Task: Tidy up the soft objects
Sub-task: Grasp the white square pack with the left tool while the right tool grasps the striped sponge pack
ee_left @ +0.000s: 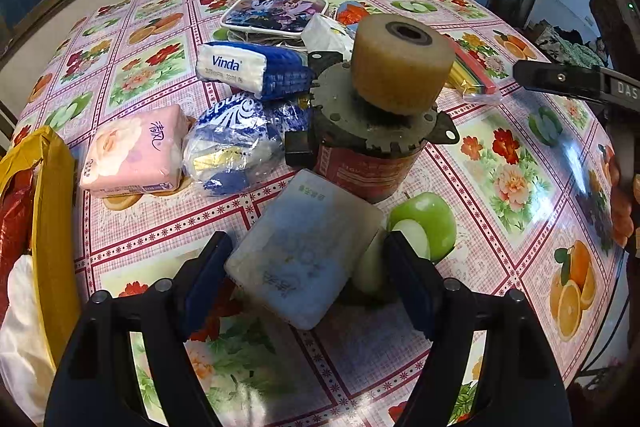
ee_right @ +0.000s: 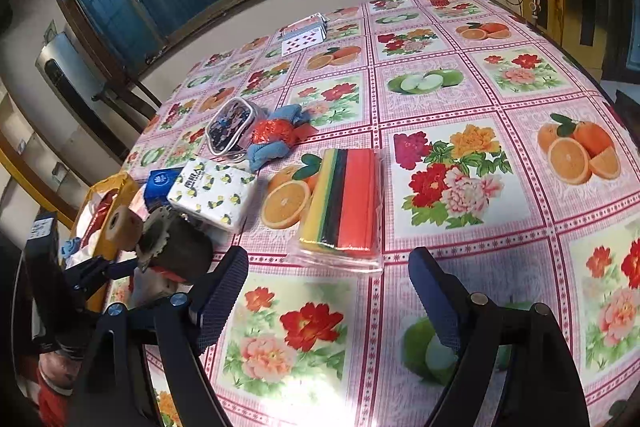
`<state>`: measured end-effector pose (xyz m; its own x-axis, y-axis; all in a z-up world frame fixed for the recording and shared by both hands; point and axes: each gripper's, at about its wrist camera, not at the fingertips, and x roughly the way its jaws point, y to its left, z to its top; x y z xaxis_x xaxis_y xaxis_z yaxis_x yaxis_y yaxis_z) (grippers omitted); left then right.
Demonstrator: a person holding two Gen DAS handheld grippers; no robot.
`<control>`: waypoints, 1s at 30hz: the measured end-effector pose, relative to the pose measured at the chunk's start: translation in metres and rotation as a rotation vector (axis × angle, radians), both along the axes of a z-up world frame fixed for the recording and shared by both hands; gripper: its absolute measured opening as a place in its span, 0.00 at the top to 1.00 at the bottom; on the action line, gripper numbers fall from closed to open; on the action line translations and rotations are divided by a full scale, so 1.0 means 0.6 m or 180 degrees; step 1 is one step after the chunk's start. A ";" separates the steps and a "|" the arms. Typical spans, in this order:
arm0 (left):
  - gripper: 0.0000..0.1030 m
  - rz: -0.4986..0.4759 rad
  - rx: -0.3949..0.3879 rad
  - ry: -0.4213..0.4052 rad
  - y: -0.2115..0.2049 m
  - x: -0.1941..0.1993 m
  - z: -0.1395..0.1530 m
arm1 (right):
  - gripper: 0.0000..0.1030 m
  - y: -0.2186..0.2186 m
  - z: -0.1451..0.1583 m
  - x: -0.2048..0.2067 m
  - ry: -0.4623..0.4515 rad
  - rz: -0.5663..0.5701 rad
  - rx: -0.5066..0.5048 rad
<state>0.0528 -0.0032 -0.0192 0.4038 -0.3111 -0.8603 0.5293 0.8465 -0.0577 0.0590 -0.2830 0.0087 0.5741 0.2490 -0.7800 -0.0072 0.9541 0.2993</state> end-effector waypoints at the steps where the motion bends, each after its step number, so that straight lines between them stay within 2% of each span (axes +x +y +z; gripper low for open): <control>1: 0.25 0.0006 0.0006 0.0011 -0.002 -0.001 0.000 | 0.18 0.006 -0.005 0.014 0.0041 0.0029 -0.0068; 4: 0.30 0.0056 0.0010 0.0007 -0.003 -0.005 0.002 | 0.18 0.030 -0.015 0.061 0.0151 0.0097 -0.0421; 6: 0.41 0.0160 -0.0020 0.0015 0.004 -0.004 0.004 | 0.18 0.042 -0.029 0.094 0.0267 0.0121 -0.0632; 8: 0.44 0.0220 -0.0120 0.0066 0.014 -0.002 0.006 | 0.14 0.044 -0.052 0.116 0.0431 0.0159 -0.0745; 9: 0.45 0.0232 -0.0133 0.0069 0.017 -0.002 0.006 | 0.14 0.050 -0.054 0.118 0.0372 0.0197 -0.0911; 11: 0.47 0.0227 -0.0096 0.0028 0.016 -0.006 0.006 | 0.14 0.057 -0.060 0.115 0.0361 0.0304 -0.1043; 14: 0.48 0.0245 -0.0088 -0.0017 0.016 -0.011 0.005 | 0.18 0.050 -0.058 0.104 0.0323 0.0360 -0.1016; 17: 0.48 0.0310 -0.0159 0.0001 0.021 -0.010 0.006 | 0.38 0.038 -0.052 0.093 0.0292 0.0367 -0.1021; 18: 0.48 0.0331 -0.0186 0.0005 0.023 -0.010 0.006 | 0.49 0.031 -0.049 0.090 0.0290 0.0371 -0.0997; 25: 0.48 0.0383 -0.0222 0.0034 0.024 -0.015 0.007 | 0.57 0.009 -0.042 0.069 0.0275 0.0412 -0.0911; 28: 0.50 0.0454 -0.0364 0.0102 0.034 -0.013 0.009 | 0.58 -0.004 -0.035 0.057 0.0227 0.0383 -0.0486; 30: 0.53 0.0481 -0.0393 0.0107 0.040 -0.013 0.008 | 0.58 -0.006 -0.026 0.041 0.0174 0.0367 -0.0325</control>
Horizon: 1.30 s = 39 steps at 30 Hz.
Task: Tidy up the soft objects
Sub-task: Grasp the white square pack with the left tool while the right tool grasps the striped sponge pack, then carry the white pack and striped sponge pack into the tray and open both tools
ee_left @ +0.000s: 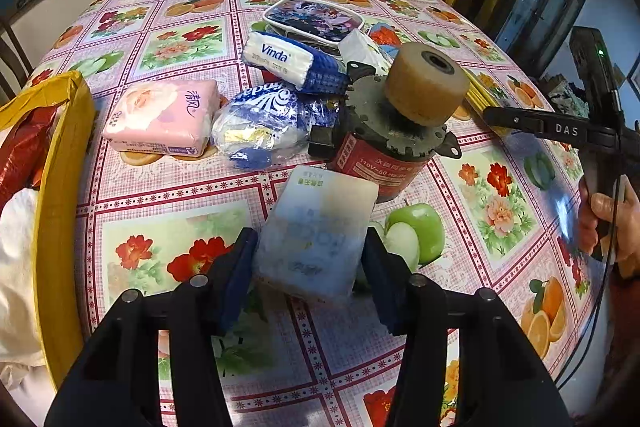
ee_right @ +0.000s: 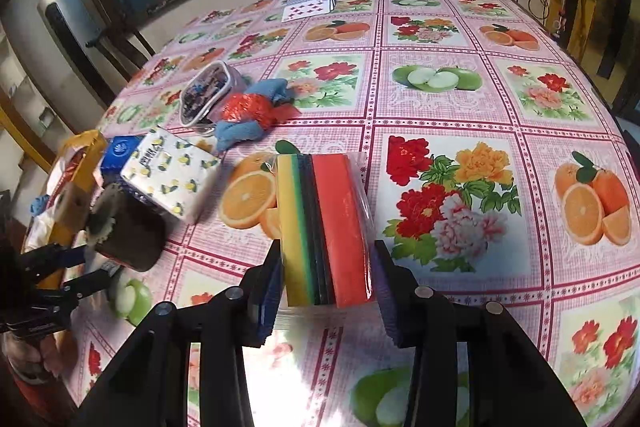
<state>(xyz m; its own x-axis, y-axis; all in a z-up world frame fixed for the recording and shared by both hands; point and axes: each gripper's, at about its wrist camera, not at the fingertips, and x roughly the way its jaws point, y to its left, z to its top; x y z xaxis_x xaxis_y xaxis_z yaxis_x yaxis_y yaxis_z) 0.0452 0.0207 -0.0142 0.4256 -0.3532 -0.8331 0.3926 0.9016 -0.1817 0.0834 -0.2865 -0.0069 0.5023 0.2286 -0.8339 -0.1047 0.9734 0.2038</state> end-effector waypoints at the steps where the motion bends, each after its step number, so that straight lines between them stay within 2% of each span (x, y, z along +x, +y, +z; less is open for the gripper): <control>1: 0.54 0.0016 -0.0003 -0.0002 0.002 -0.001 0.000 | 0.58 0.003 0.006 -0.008 -0.0016 0.0023 0.0046; 5: 0.56 0.0090 -0.0072 0.0009 0.014 -0.005 0.000 | 0.58 0.021 0.033 -0.058 -0.0097 0.0151 0.0323; 8: 0.56 0.0121 -0.0071 -0.0030 0.022 -0.017 0.006 | 0.58 0.045 0.055 -0.095 -0.0172 0.0296 0.0413; 12: 0.56 0.0163 -0.0138 -0.0113 0.039 -0.038 0.025 | 0.58 0.079 0.083 -0.133 -0.0249 0.0495 0.0630; 17: 0.56 0.0253 -0.0196 -0.0201 0.065 -0.060 0.051 | 0.57 0.146 0.108 -0.157 -0.0290 0.0787 0.0737; 23: 0.56 0.0460 -0.0187 -0.0368 0.121 -0.090 0.085 | 0.57 0.238 0.114 -0.146 -0.0266 0.1099 0.0888; 28: 0.56 0.0871 -0.0039 -0.0505 0.209 -0.104 0.098 | 0.56 0.353 0.115 -0.122 -0.0214 0.1406 0.0984; 33: 0.56 0.1340 0.0038 -0.0493 0.303 -0.109 0.086 | 0.56 0.490 0.102 -0.091 -0.0141 0.1661 0.0931; 37: 0.56 0.1594 0.0127 -0.0472 0.356 -0.113 0.064 | 0.56 0.568 0.078 -0.057 -0.0064 0.1657 0.0920; 39: 0.56 0.1664 0.0080 -0.0438 0.375 -0.115 0.054 | 0.56 0.603 0.060 -0.042 0.0011 0.1640 0.0879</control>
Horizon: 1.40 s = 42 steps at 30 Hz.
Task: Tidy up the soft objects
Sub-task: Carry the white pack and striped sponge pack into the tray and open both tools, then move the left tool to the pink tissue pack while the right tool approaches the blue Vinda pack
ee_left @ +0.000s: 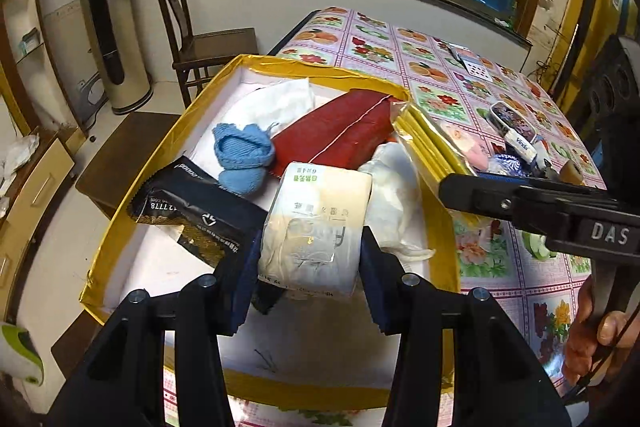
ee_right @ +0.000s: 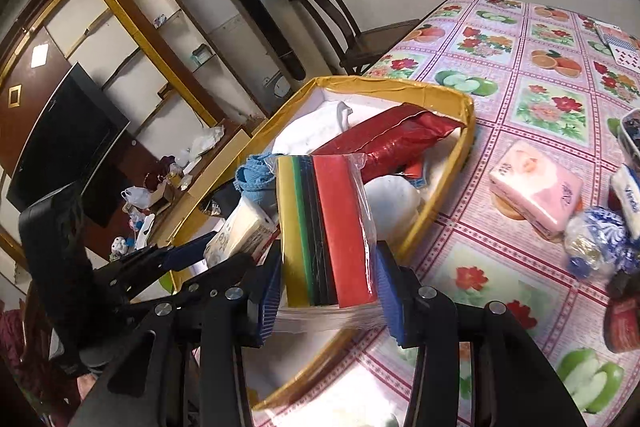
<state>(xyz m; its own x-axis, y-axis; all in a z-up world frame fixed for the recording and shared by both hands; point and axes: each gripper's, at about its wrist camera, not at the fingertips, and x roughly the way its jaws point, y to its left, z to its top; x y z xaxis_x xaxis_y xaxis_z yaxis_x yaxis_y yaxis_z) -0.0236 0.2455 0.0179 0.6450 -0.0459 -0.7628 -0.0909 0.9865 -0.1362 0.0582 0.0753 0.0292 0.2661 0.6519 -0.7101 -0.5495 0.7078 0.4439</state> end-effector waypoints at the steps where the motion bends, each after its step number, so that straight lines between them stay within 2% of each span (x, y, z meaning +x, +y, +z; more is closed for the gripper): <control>1: 0.56 0.0026 -0.0032 0.0011 0.009 0.000 -0.004 | 0.56 0.009 -0.007 0.005 0.0016 0.0006 -0.0034; 6: 0.56 0.0087 -0.0069 0.0006 0.030 -0.004 -0.020 | 0.53 0.047 -0.033 0.009 -0.0020 0.0016 -0.0225; 7: 0.56 0.0096 -0.0056 -0.0010 0.031 -0.005 -0.021 | 0.49 0.051 -0.038 0.008 -0.0010 0.0038 -0.0246; 10: 0.55 0.0142 -0.0033 -0.0098 0.033 -0.009 -0.022 | 0.47 0.053 -0.043 0.004 0.0033 0.0068 -0.0198; 11: 0.52 0.0158 -0.0041 -0.0128 0.032 -0.010 -0.022 | 0.46 0.050 -0.040 0.000 0.0007 0.0062 -0.0191; 13: 0.36 0.0192 -0.0021 -0.0148 0.034 -0.014 -0.024 | 0.33 0.043 -0.032 -0.002 -0.0025 0.0036 -0.0149; 14: 0.28 0.0213 0.0013 -0.0158 0.033 -0.016 -0.024 | 0.31 0.036 -0.027 -0.005 -0.0033 0.0015 -0.0117; 17: 0.28 0.0257 0.0105 -0.0223 0.029 -0.022 -0.018 | 0.28 0.015 -0.012 -0.016 -0.0049 -0.0030 -0.0029; 20: 0.28 0.0293 0.0092 -0.0267 0.026 -0.027 -0.009 | 0.28 -0.009 0.001 -0.026 -0.0056 -0.0058 0.0072; 26: 0.28 0.0272 0.0211 -0.0418 0.000 -0.045 0.020 | 0.24 -0.088 0.034 -0.067 -0.0171 -0.0139 0.0222; 30: 0.28 0.0129 0.0174 -0.0464 -0.031 -0.048 0.042 | 0.22 -0.167 0.051 -0.087 -0.0281 -0.0324 0.0210; 33: 0.24 -0.0021 0.0017 -0.0475 -0.058 -0.041 0.057 | 0.20 -0.241 0.059 -0.095 -0.0332 -0.0550 0.0215; 34: 0.23 -0.0092 -0.0057 -0.0463 -0.068 -0.036 0.060 | 0.17 -0.266 0.059 -0.099 -0.0328 -0.0642 0.0222; 39: 0.22 -0.0413 -0.0239 -0.0261 -0.146 0.019 0.060 | 0.16 -0.371 0.038 -0.099 -0.0205 -0.1015 0.0211; 42: 0.22 -0.0455 -0.0294 -0.0056 -0.186 0.057 0.052 | 0.16 -0.405 0.025 -0.095 -0.0100 -0.1101 0.0290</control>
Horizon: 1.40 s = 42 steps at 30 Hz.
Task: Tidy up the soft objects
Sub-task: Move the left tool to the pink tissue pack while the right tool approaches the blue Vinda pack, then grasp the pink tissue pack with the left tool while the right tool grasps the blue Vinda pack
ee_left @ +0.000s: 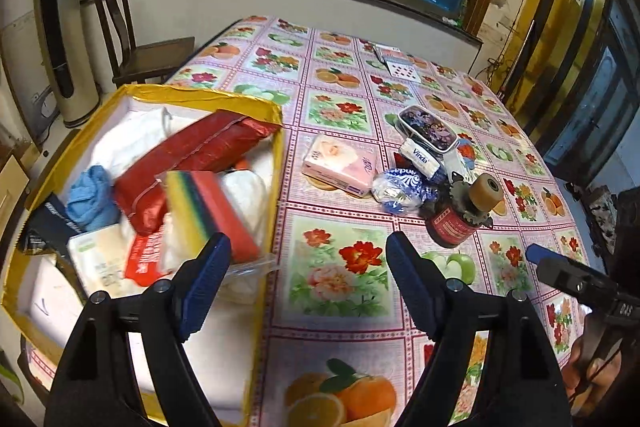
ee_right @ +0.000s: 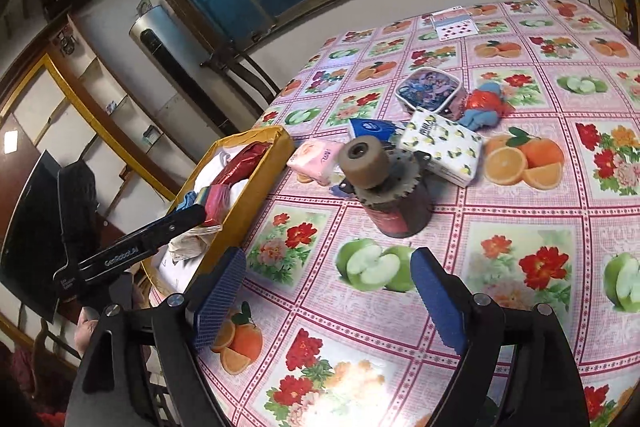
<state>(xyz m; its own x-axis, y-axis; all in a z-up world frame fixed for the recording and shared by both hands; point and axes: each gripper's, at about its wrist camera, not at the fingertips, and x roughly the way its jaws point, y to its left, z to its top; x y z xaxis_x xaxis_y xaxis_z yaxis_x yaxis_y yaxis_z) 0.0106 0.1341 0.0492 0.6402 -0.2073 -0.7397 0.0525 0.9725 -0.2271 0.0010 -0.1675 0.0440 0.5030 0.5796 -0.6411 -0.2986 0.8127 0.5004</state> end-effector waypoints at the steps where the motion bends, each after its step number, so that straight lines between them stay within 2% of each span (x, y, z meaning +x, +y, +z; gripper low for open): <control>1: 0.22 -0.0017 -0.0075 0.0084 -0.010 0.016 -0.005 | 0.16 -0.004 -0.001 0.002 0.0010 0.0001 -0.0001; 5: 0.22 0.0090 -0.0294 0.0443 -0.038 0.071 -0.032 | 0.16 -0.022 0.011 0.003 -0.0077 0.0012 -0.0001; 10: 0.23 0.0390 -0.0473 0.0699 -0.050 0.126 -0.058 | 0.16 -0.051 0.002 0.007 -0.0043 -0.0034 0.0103; 15: 0.23 0.0665 -0.0582 0.0824 -0.063 0.171 -0.071 | 0.16 -0.069 -0.008 0.018 0.0002 -0.0009 0.0134; 17: 0.23 0.0776 -0.0701 0.0891 -0.064 0.189 -0.080 | 0.16 -0.070 -0.005 0.022 -0.0014 0.0040 0.0109; 21: 0.23 0.1005 -0.0755 0.0942 -0.069 0.215 -0.092 | 0.16 -0.075 0.008 0.045 -0.0048 0.0128 0.0030; 25: 0.23 0.1106 -0.0740 0.1059 -0.075 0.238 -0.110 | 0.14 -0.074 0.021 0.083 -0.0054 0.0183 -0.0048; 28: 0.21 0.1137 -0.0619 0.1032 -0.081 0.251 -0.111 | 0.13 -0.064 0.028 0.115 -0.0034 0.0281 -0.0072; 32: 0.22 0.0967 -0.0415 0.1007 -0.088 0.255 -0.112 | 0.13 -0.051 0.032 0.143 -0.0034 0.0371 -0.0151; 34: 0.30 0.0882 -0.0296 0.1017 -0.090 0.254 -0.110 | 0.13 -0.046 0.029 0.153 -0.0030 0.0393 -0.0196; 36: 0.39 0.0844 -0.0289 0.1021 -0.086 0.255 -0.109 | 0.13 -0.041 0.024 0.168 0.0004 0.0407 -0.0192; 40: 0.45 0.0728 -0.0264 0.1016 -0.083 0.255 -0.106 | 0.13 -0.029 0.013 0.209 0.0152 0.0454 -0.0128; 42: 0.50 0.0700 -0.0290 0.0981 -0.080 0.250 -0.105 | 0.13 -0.012 0.011 0.229 0.0194 0.0532 -0.0257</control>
<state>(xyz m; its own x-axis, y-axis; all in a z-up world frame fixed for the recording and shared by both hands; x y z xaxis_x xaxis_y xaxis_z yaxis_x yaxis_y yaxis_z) 0.1608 0.0861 -0.0139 0.4274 -0.1636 -0.8891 -0.2393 0.9280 -0.2857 0.1385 -0.1745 0.0504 0.3629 0.5973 -0.7152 -0.4038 0.7925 0.4570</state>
